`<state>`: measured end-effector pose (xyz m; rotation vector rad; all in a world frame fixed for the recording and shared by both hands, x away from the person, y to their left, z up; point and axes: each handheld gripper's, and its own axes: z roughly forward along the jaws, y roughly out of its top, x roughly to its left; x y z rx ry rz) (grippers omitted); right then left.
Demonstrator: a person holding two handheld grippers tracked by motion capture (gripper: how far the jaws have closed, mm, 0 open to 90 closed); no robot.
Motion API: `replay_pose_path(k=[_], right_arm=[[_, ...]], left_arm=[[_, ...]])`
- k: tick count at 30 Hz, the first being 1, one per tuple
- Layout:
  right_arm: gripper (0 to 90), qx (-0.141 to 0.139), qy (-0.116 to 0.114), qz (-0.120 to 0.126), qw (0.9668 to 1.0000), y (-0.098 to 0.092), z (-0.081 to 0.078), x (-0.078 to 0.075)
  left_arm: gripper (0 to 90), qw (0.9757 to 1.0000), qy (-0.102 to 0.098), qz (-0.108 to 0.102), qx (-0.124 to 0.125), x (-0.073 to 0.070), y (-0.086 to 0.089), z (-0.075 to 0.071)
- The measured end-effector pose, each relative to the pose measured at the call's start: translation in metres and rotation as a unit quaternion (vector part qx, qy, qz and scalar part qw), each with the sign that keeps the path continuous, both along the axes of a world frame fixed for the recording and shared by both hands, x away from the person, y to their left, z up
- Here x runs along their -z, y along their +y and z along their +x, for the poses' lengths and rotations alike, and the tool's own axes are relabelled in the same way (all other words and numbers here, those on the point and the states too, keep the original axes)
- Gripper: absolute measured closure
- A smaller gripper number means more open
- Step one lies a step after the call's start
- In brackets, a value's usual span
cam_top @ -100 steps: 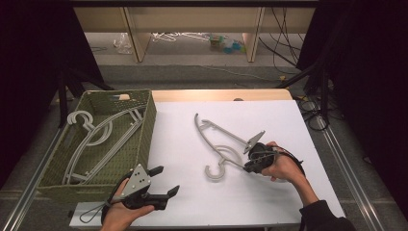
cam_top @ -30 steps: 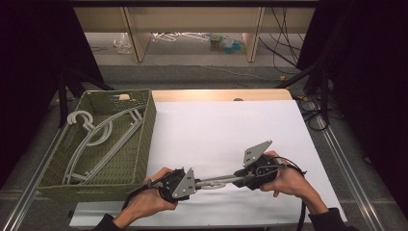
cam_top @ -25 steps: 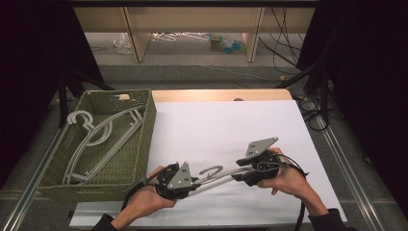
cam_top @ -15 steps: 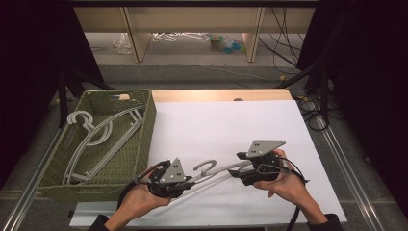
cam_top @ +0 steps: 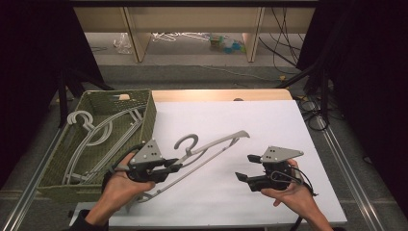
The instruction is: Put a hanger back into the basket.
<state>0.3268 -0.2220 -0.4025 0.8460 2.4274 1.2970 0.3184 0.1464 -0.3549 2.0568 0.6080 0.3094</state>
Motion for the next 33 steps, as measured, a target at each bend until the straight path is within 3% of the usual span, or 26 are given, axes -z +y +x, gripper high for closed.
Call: replay_pose_path(k=[8, 12, 16, 20, 25, 28, 30, 31, 32, 33], right_arm=[[27.8, 0.000, 0.005, 0.004, 1.0000, -0.005, -0.004, 0.007], [27.8, 0.004, 0.005, 0.002, 1.0000, -0.007, -0.005, 0.008], [27.4, 0.004, 0.005, 0.002, 1.0000, -0.008, -0.005, 0.009], [26.9, 0.002, 0.008, 0.002, 1.0000, -0.009, -0.005, 0.011], [26.5, 0.003, 0.011, 0.000, 0.9999, -0.009, -0.005, 0.012], [26.4, -0.001, 0.012, -0.001, 0.9999, -0.009, -0.005, 0.012], [26.4, 0.000, 0.012, -0.001, 0.9999, -0.008, -0.005, 0.013], [26.4, -0.002, 0.014, -0.001, 0.9999, -0.008, -0.005, 0.013], [26.4, -0.002, 0.014, -0.002, 0.9999, -0.008, -0.005, 0.013], [26.4, -0.003, 0.014, -0.001, 0.9999, -0.008, -0.005, 0.013]], left_arm=[[79.0, 0.9983, -0.029, -0.046, -0.019, -0.044, 0.027, 0.000], [79.0, 0.9967, -0.055, -0.033, -0.051, -0.066, 0.045, 0.008], [79.0, 0.9937, -0.067, -0.024, -0.087, -0.079, 0.068, 0.021], [79.0, 0.9898, -0.069, -0.021, -0.123, -0.080, 0.092, 0.032], [79.0, 0.9857, -0.079, -0.016, -0.148, -0.074, 0.119, 0.046], [79.0, 0.9818, -0.082, -0.012, -0.171, -0.070, 0.134, 0.052], [79.0, 0.9804, -0.083, -0.009, -0.178, -0.067, 0.144, 0.056], [79.0, 0.9810, -0.089, -0.012, -0.171, -0.065, 0.150, 0.059], [79.0, 0.9790, -0.081, -0.013, -0.187, -0.063, 0.154, 0.059], [79.0, 0.9789, -0.075, -0.015, -0.189, -0.060, 0.157, 0.060]])
